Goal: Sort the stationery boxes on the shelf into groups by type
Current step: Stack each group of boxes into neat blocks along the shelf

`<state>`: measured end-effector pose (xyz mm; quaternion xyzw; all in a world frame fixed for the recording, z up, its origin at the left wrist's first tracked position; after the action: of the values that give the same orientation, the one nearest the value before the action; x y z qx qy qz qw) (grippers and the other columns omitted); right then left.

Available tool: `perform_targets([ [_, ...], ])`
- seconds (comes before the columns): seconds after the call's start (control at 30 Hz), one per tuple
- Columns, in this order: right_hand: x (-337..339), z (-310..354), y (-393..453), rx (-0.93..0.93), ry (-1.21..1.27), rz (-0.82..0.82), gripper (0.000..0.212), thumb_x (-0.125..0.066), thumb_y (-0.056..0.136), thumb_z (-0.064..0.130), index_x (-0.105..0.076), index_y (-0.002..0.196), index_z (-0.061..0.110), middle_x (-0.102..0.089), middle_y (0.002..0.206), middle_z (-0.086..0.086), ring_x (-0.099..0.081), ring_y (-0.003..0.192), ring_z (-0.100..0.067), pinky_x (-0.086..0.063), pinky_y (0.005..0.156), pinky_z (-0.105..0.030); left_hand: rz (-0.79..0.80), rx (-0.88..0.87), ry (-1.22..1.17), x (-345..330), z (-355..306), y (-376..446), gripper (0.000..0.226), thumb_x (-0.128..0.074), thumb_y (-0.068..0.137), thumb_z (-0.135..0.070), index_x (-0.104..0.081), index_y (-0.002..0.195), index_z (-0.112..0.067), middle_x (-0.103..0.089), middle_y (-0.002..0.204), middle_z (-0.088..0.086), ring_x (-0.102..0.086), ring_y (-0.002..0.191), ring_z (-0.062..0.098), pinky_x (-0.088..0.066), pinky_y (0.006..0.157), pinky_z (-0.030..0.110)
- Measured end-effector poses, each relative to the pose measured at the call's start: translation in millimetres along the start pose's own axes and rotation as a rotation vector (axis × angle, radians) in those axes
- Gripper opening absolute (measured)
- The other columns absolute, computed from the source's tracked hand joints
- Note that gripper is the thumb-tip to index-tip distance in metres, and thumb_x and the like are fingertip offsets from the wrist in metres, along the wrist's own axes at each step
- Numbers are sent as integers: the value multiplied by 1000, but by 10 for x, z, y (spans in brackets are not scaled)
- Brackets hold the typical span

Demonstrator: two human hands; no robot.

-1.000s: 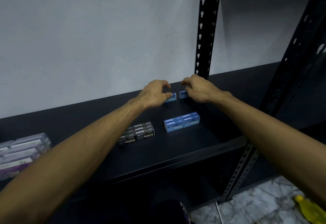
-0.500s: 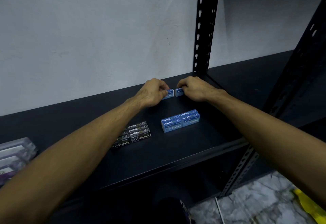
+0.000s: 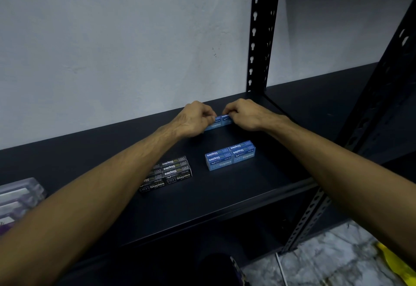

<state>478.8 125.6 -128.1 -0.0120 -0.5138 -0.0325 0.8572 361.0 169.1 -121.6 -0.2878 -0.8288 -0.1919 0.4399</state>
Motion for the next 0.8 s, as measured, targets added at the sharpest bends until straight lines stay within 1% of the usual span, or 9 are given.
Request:
perform_targets([
  [0.07, -7, 0, -10, -4, 13, 15, 35, -40, 98, 12, -70, 112, 24, -63, 105, 3, -58, 96, -14, -41, 82, -29, 8, 14, 0, -11, 18, -18, 17, -55, 99, -22, -71, 101, -20, -68, 69, 1, -63, 57, 10, -48, 58, 18],
  [0.17, -25, 12, -47, -7, 26, 41, 34, -43, 96, 12, -71, 110, 26, -65, 106, 3, -59, 96, -12, -41, 81, -28, 41, 44, -15, -50, 74, -56, 16, -55, 99, -23, -71, 99, -20, -74, 80, 10, -65, 58, 11, -55, 62, 25],
  [0.23, -26, 21, -83, -9, 38, 55, 34, -45, 95, 12, -72, 109, 27, -65, 108, 4, -59, 98, -12, -42, 83, -28, 61, 57, -40, -65, 85, -99, 16, -56, 98, -21, -71, 98, -17, -74, 85, 6, -65, 57, 11, -57, 61, 27],
  [0.33, -35, 35, -150, -8, 69, 86, 32, -49, 94, 14, -73, 105, 31, -66, 110, 6, -58, 101, -10, -41, 86, -27, 84, 59, -71, -68, 66, -183, 17, -57, 98, -19, -72, 100, -11, -70, 85, -9, -64, 56, 10, -56, 56, 24],
  [0.37, -41, 44, -177, -7, 82, 96, 31, -50, 94, 15, -74, 104, 32, -66, 110, 7, -58, 100, -9, -41, 87, -27, 95, 56, -76, -71, 56, -213, 17, -57, 98, -19, -72, 100, -11, -70, 84, -11, -64, 55, 9, -55, 55, 23],
  [0.5, -54, 84, -313, -3, 131, 112, 29, -52, 94, 17, -75, 98, 34, -66, 97, 14, -58, 89, 1, -41, 80, -24, 138, 49, -78, -109, 28, -323, 17, -57, 97, -22, -73, 99, -16, -74, 92, 2, -64, 55, 9, -50, 53, 21],
  [0.67, -66, 132, -459, 3, 140, 124, 27, -54, 92, 17, -78, 96, 31, -72, 96, 14, -63, 91, 1, -44, 74, -20, 193, 29, -77, -154, -38, -449, 16, -59, 96, -23, -75, 94, -20, -74, 89, -4, -63, 58, 10, -45, 54, 16],
  [0.73, -69, 147, -510, 4, 140, 135, 28, -54, 92, 16, -78, 96, 30, -71, 94, 16, -63, 89, 1, -44, 73, -19, 216, 18, -78, -171, -75, -488, 16, -60, 96, -23, -75, 94, -19, -74, 89, -1, -63, 58, 9, -48, 57, 18],
  [0.8, -79, 165, -558, 6, 130, 150, 28, -53, 93, 16, -77, 97, 31, -70, 95, 17, -62, 89, 3, -43, 73, -20, 237, 17, -77, -186, -92, -523, 16, -60, 96, -23, -75, 96, -18, -74, 90, 3, -62, 59, 9, -52, 64, 26],
])
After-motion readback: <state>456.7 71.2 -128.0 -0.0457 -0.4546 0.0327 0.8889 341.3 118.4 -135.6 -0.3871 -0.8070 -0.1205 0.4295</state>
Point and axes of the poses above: each hand's wrist, its own y-axis towards the middle knuckle, its own x-axis out of the back of the hand, z = x × y, the point moved 10 cm from there along y, towards the middle knuckle
